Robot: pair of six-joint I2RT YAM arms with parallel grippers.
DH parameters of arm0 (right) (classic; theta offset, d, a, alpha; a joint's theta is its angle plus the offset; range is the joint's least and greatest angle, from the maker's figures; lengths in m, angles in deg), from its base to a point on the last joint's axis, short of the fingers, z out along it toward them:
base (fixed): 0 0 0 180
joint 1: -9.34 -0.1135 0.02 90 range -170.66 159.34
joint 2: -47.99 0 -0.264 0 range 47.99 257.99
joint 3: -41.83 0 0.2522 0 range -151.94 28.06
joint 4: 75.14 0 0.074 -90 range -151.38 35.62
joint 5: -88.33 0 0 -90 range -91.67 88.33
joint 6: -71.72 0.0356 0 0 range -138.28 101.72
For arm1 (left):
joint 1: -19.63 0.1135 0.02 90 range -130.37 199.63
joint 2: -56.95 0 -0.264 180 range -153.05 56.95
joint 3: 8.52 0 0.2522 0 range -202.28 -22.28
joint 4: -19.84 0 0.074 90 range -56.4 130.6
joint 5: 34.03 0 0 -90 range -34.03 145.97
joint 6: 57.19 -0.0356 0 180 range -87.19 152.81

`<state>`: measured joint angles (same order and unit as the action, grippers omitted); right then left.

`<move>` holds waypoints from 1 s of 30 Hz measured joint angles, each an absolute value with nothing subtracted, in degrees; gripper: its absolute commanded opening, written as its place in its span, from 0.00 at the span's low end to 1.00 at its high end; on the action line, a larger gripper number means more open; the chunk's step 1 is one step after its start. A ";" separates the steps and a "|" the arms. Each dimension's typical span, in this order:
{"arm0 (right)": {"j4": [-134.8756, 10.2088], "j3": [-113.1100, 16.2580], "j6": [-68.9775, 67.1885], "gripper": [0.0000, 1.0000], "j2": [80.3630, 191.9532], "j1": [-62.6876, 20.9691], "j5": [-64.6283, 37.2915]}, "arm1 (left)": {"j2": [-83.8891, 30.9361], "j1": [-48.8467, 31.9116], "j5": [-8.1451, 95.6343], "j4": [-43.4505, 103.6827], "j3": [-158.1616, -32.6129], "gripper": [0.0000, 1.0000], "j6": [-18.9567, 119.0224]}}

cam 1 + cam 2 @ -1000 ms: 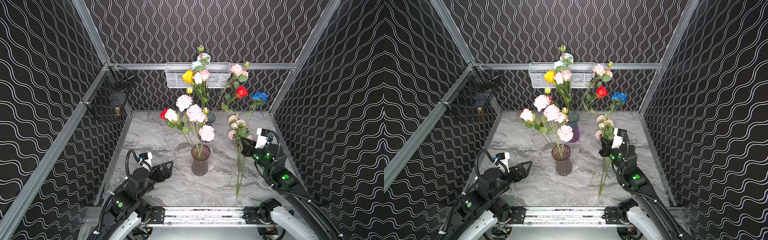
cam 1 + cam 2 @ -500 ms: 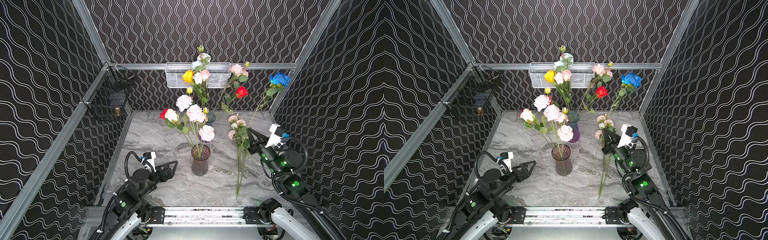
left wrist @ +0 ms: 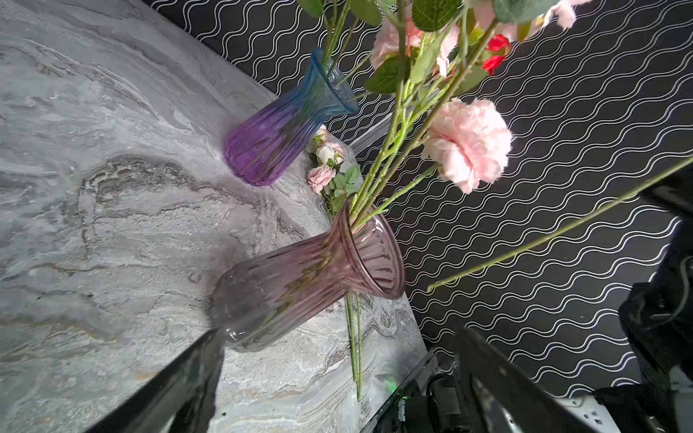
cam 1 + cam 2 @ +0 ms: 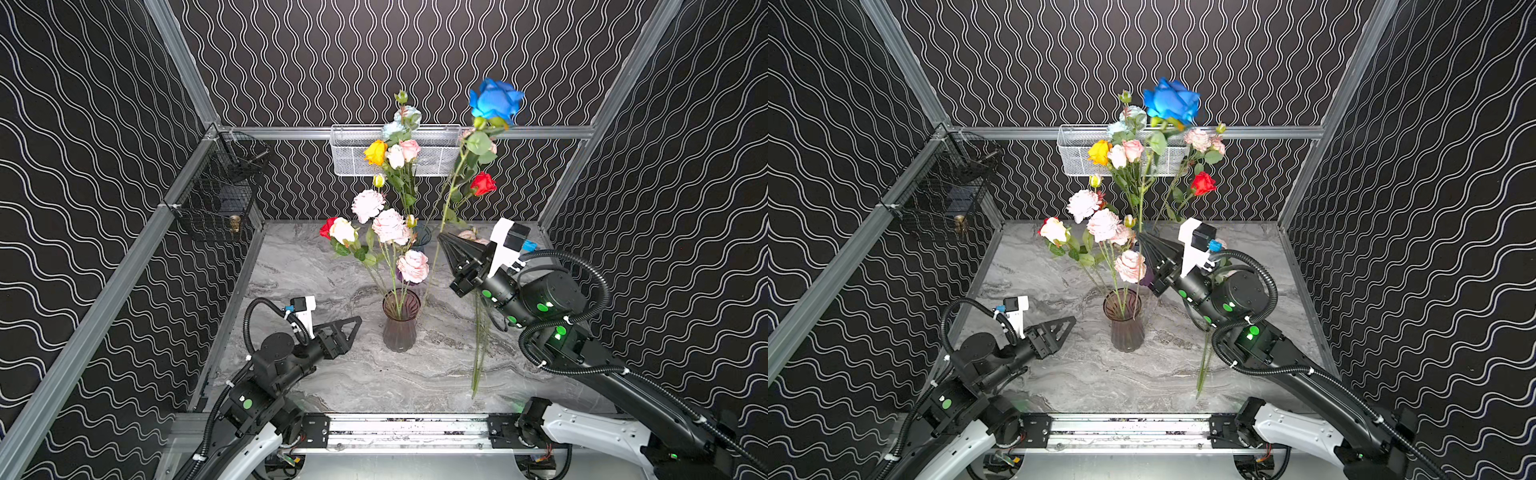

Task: Arrange flowers in a vase
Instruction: Place the flower in the vase.

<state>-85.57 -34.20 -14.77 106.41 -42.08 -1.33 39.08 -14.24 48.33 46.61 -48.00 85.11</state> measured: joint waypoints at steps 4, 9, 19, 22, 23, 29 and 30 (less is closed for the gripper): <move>-88.52 -37.98 -17.79 0.00 111.19 -42.95 -1.75 | 40.26 -14.24 48.36 46.83 -48.00 0.98 85.11; -90.92 -36.58 -20.37 0.00 116.39 -43.06 -0.85 | 41.95 -14.24 49.19 47.90 -48.13 0.98 85.11; -90.44 -25.91 -18.73 0.15 116.72 -44.79 3.57 | 43.32 -14.24 50.26 50.22 -48.11 0.98 85.11; -88.56 -25.93 -18.77 0.21 116.70 -46.32 4.94 | 42.43 -14.24 50.24 49.94 -47.84 0.98 85.11; -88.04 -25.95 -18.77 0.24 116.70 -46.86 5.51 | 42.01 -14.24 50.24 49.85 -47.71 0.98 85.11; -86.55 -25.17 -19.32 0.29 115.06 -48.70 9.01 | 39.87 -14.24 49.78 48.84 -47.01 0.98 85.15; -86.31 -25.17 -19.40 0.29 114.82 -48.87 9.53 | 39.61 -14.24 49.78 48.65 -47.01 0.98 85.15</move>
<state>-86.31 -25.17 -19.40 114.82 -48.87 9.53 39.61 -14.24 49.78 48.65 -47.01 85.15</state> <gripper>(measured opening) 0.293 0.984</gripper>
